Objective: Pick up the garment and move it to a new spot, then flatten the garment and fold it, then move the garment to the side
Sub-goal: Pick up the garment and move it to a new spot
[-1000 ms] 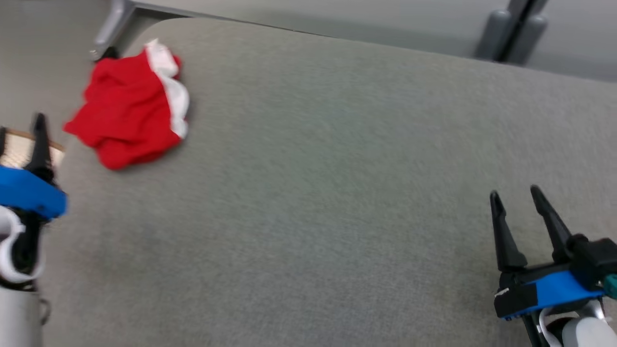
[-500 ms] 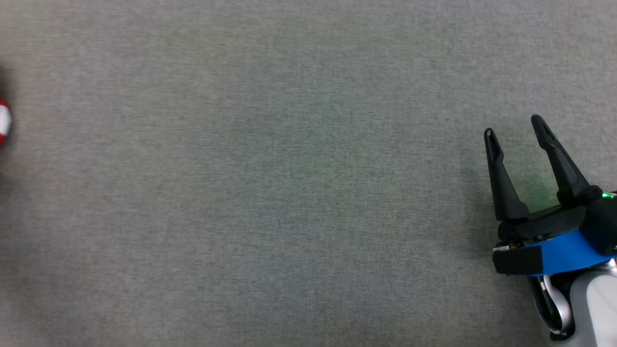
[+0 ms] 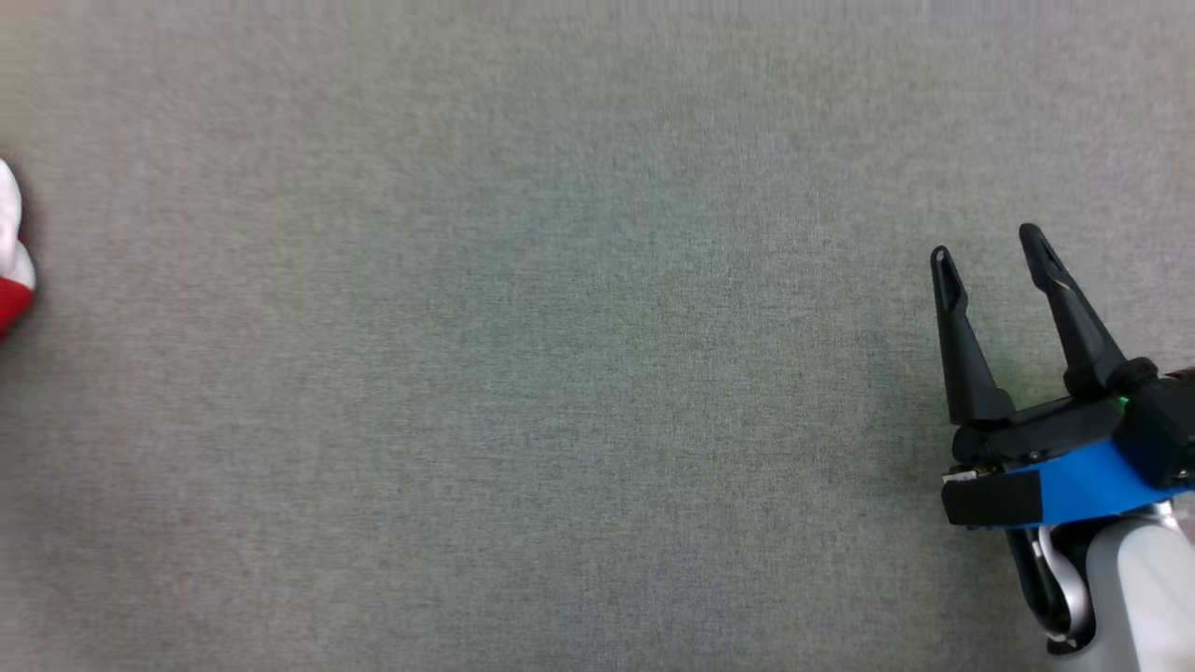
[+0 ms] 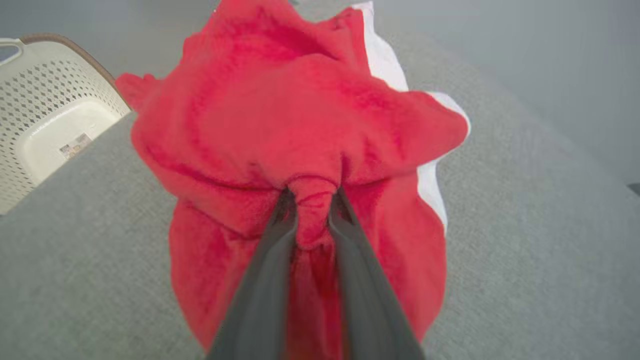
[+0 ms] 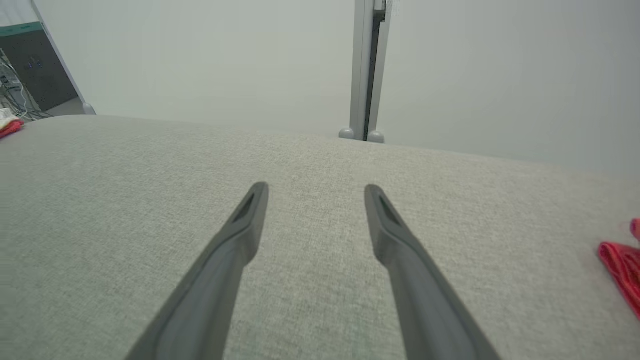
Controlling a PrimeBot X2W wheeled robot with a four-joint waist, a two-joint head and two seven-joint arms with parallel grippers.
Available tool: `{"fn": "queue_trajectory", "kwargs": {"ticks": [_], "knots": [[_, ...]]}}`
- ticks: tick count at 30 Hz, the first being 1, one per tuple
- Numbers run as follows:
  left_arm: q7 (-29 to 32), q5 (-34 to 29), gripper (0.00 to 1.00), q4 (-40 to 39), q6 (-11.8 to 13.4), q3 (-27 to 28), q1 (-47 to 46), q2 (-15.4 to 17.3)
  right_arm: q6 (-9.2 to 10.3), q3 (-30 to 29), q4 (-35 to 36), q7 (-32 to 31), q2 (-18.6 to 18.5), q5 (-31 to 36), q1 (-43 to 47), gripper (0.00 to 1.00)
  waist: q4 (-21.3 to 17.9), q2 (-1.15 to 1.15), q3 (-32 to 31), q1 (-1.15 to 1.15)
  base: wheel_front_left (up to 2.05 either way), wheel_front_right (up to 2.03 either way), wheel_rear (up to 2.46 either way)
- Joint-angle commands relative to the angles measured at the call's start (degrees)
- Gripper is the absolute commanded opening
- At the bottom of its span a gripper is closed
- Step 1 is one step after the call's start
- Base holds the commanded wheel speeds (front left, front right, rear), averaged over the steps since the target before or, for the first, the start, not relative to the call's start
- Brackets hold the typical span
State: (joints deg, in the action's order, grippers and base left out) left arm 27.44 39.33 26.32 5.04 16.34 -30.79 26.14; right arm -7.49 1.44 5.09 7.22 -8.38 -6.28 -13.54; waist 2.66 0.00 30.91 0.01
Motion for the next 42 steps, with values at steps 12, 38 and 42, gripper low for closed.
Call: {"fn": "queue_trajectory", "kwargs": {"ticks": [12,38,42], "knots": [[5.1,-3.9,0.0,-18.1,-6.0,-7.0,-5.8,8.0,-0.01,1.7,-7.2,3.2,3.0,-2.6,4.0,1.0,-1.6,0.0,-18.5,-0.01,0.0,0.0,0.0],[11.5,-6.1,0.0,-29.2,-12.5,-47.5,-1.5,-4.3,-0.01,6.9,-10.5,3.8,3.6,-5.4,1.7,1.0,-19.2,0.0,-20.9,-0.01,0.0,0.0,0.0],[6.6,-8.5,0.0,-22.6,-12.6,-52.2,0.2,-3.9,-0.01,7.6,-11.1,4.5,3.9,-5.8,0.6,1.0,-21.1,0.0,-19.8,-0.01,0.0,0.0,0.0]]}}
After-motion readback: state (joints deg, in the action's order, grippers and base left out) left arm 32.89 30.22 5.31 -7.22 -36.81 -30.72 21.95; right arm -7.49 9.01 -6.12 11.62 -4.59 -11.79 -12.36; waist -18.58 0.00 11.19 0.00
